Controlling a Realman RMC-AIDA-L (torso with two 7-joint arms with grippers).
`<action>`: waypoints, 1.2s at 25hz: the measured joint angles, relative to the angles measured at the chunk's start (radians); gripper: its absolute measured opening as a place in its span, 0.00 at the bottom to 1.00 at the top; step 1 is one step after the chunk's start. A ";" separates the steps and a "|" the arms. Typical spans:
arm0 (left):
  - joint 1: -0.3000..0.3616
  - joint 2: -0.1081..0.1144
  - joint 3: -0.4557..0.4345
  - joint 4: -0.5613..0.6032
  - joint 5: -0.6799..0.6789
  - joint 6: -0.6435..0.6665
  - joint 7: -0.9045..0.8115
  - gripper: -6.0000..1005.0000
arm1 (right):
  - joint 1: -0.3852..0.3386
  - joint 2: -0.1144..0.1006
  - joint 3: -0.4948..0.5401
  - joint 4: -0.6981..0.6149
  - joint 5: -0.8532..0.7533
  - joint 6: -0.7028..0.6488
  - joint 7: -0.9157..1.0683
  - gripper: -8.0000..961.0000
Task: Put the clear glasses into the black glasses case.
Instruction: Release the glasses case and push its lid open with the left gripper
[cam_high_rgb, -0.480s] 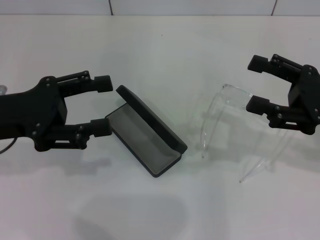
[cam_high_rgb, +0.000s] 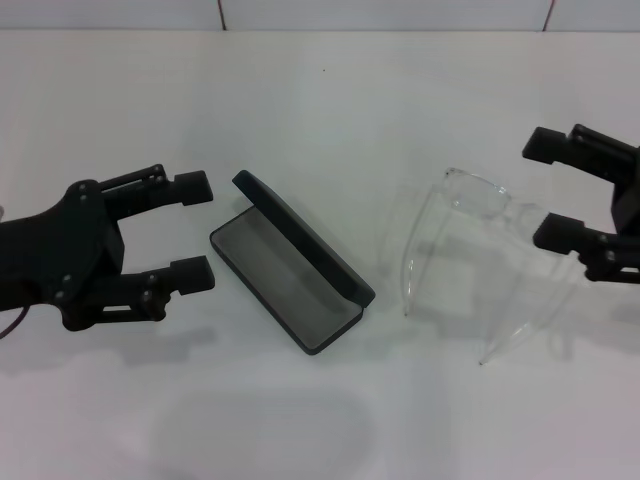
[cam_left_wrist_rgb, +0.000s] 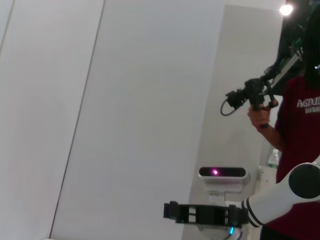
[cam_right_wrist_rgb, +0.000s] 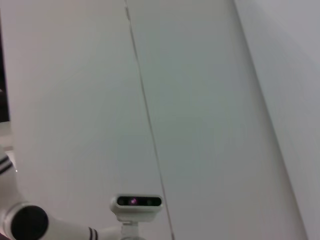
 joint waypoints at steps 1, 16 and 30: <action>0.002 -0.001 0.000 -0.001 -0.001 0.000 -0.002 0.85 | 0.002 -0.007 0.000 -0.002 -0.001 -0.005 0.011 0.90; -0.008 -0.017 -0.037 0.003 -0.011 -0.009 -0.039 0.85 | -0.031 0.002 -0.009 -0.014 0.005 0.063 0.001 0.90; -0.227 -0.014 -0.142 0.292 0.190 -0.220 -0.567 0.79 | -0.167 -0.042 0.344 -0.061 0.027 0.187 -0.082 0.90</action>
